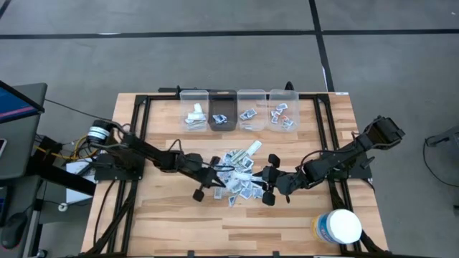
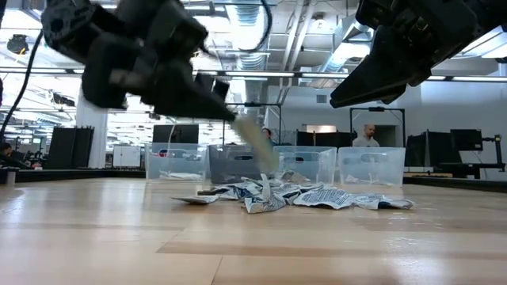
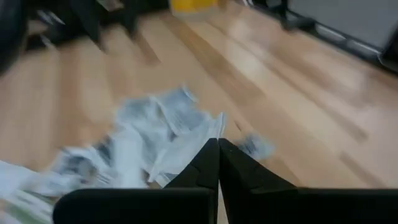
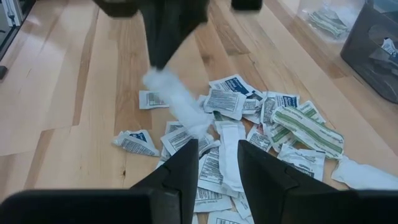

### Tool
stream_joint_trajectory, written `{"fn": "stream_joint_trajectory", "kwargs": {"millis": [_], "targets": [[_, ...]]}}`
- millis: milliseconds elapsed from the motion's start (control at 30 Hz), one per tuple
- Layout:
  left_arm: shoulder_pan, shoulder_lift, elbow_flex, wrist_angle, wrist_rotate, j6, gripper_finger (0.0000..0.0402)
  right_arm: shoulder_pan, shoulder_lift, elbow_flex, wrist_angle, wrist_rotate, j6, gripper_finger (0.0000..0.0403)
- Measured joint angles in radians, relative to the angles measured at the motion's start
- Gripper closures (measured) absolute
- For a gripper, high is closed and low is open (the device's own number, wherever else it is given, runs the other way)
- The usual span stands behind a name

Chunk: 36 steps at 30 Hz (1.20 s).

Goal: Pick & Place First Aid Supplies
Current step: Put the bandage into the left transparent bin

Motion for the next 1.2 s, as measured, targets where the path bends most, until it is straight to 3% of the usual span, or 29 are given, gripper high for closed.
{"fn": "stream_joint_trajectory", "kwargs": {"millis": [133, 333, 500, 700, 867, 1200], "targets": [[0.003, -0.087, 0.0, -0.003, -0.084, -0.059, 0.0397, 0.0, 0.0, 0.0, 0.0, 0.0, 0.0, 0.0296], [0.062, -0.221, 0.0, -0.003, -0.233, -0.415, 0.0397, -0.004, 0.0, 0.0, -0.001, 0.001, -0.008, 0.0296], [0.116, -0.329, 0.0, -0.004, -0.292, -0.581, 0.0395, -0.036, 0.0, 0.0, -0.002, 0.001, -0.01, 0.0296], [0.167, -0.438, 0.0, -0.02, -0.332, -0.591, 0.0397, -0.11, 0.0, 0.0, -0.004, 0.001, -0.011, 0.0296], [0.247, -0.52, 0.0, -0.15, -0.403, -0.585, 0.0395, -0.191, 0.0, 0.0, -0.001, 0.003, -0.011, 0.0296], [0.576, -0.582, 0.0, -0.347, -0.436, -0.476, 0.0391, -0.407, 0.0, 0.0, 0.023, 0.003, -0.011, 0.0296]]}}
